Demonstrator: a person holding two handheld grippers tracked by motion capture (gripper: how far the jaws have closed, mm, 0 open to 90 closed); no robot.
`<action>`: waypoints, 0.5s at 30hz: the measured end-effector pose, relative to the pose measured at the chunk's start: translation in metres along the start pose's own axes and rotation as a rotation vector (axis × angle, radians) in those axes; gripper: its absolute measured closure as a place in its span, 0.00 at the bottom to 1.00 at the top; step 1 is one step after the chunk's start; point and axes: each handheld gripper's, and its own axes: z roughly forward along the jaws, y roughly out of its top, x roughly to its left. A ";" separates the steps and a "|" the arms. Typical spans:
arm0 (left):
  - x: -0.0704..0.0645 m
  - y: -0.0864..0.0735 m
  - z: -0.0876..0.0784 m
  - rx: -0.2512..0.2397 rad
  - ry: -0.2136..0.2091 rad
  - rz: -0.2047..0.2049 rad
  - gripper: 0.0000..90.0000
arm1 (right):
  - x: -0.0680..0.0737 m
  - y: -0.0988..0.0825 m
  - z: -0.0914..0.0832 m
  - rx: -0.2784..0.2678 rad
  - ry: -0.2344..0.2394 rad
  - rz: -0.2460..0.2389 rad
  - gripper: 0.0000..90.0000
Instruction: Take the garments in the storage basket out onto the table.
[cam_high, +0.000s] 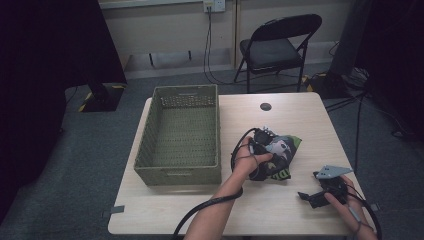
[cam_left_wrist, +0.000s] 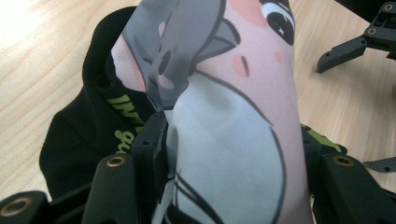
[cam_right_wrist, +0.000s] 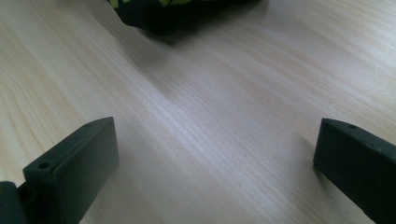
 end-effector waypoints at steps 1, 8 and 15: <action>0.000 0.000 0.000 -0.001 0.000 0.001 0.50 | 0.000 0.000 0.000 0.000 0.000 0.000 0.00; -0.001 0.001 0.000 0.000 -0.006 0.006 0.47 | 0.000 0.000 0.000 0.000 0.000 0.000 0.00; -0.002 0.001 0.001 -0.006 -0.007 0.005 0.42 | 0.000 0.000 0.000 0.000 0.000 0.000 0.00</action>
